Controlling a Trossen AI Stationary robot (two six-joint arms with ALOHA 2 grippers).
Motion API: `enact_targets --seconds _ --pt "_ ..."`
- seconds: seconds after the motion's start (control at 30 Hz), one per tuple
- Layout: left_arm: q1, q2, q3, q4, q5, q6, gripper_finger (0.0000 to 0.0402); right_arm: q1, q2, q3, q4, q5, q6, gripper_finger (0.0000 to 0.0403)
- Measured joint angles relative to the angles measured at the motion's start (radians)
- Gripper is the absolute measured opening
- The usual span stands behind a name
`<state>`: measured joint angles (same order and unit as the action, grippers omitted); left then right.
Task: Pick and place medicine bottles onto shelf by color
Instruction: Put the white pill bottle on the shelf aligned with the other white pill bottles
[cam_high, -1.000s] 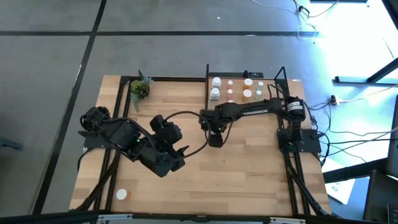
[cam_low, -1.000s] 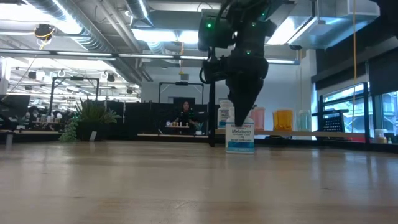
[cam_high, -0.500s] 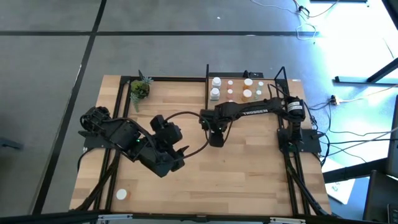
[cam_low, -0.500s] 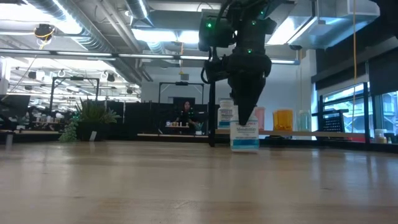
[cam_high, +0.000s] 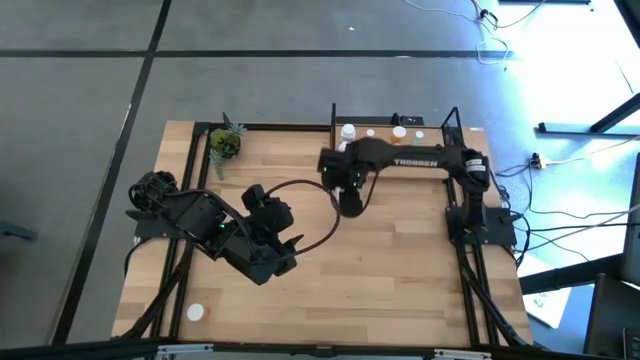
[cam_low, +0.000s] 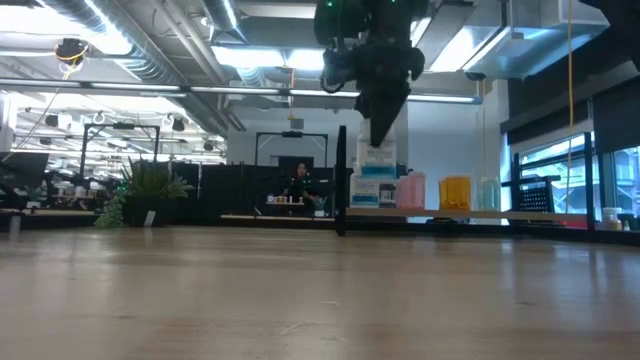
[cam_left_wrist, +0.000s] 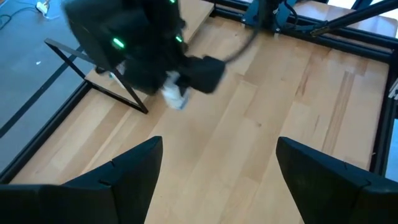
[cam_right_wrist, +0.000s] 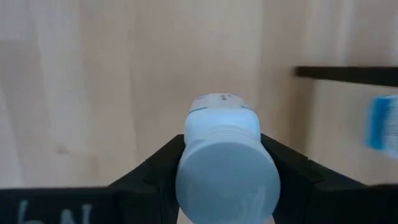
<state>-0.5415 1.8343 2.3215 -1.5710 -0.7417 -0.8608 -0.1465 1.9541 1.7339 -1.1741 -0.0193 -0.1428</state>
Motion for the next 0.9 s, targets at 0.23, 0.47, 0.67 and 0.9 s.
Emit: enact_targets --seconds 0.23,0.47,0.67,0.9 --pt "0.0 0.0 0.0 0.0 0.007 0.0 0.0309 -0.102 -0.001 0.066 -0.03 0.002 -0.146 0.0178" --pt "0.007 0.0 0.0 0.0 -0.023 0.0 0.0309 -0.173 -0.001 0.022 0.022 0.002 -0.175 0.0178" --pt "0.036 0.0 0.0 0.0 -0.049 0.0 0.0309 -0.215 -0.002 -0.003 0.087 0.001 -0.191 0.0178" --pt "0.057 0.0 0.0 0.0 -0.05 0.0 0.0309 -0.232 -0.002 -0.003 0.099 0.002 -0.203 0.0179"
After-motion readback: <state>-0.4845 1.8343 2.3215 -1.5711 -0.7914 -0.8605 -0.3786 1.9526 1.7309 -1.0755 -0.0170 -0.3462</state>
